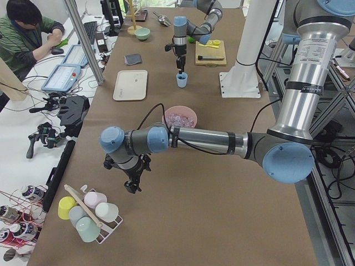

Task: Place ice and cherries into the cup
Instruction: 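Release the cherries into the cup and lift the right gripper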

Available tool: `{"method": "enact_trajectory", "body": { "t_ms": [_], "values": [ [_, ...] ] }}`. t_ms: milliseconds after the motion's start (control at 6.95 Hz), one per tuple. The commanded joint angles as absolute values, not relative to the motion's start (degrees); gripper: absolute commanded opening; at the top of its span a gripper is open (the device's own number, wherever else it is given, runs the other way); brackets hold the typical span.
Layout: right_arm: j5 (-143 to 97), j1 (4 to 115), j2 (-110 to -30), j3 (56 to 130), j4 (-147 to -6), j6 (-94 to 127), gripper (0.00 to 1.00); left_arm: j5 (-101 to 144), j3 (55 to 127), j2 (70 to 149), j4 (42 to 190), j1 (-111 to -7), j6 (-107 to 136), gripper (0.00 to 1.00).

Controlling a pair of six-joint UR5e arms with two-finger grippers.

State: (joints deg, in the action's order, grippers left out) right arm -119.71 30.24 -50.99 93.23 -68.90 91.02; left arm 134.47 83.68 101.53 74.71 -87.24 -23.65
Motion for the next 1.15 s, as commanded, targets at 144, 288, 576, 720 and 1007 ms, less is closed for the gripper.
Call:
{"method": "enact_trajectory", "body": {
  "t_ms": [144, 288, 576, 720, 1007],
  "values": [
    [-119.97, 31.28, -52.12, 95.88, -75.19, 90.44, 1.0, 134.47, 83.58, 101.95, 74.71, -87.28, -23.64, 0.97],
    [-119.8, 33.29, -53.08, 95.98, -77.41, 88.87, 1.0, 134.47, 83.58, 102.3, 74.62, -87.28, -23.64, 0.97],
    [-120.15, 37.6, -59.81, 102.44, -86.86, 75.06, 1.0, 134.39, 83.76, 102.22, 74.71, -87.89, -24.17, 0.97],
    [-120.15, 40.92, -62.12, 105.35, -95.02, 63.83, 1.0, 134.3, 83.85, 102.22, 74.62, -88.5, -24.17, 0.97],
    [-122.23, 50.21, -69.57, 108.45, -101.94, 40.79, 1.0, 134.12, 83.76, 102.3, 74.62, -89.55, -24.08, 0.97]
  ]
}}
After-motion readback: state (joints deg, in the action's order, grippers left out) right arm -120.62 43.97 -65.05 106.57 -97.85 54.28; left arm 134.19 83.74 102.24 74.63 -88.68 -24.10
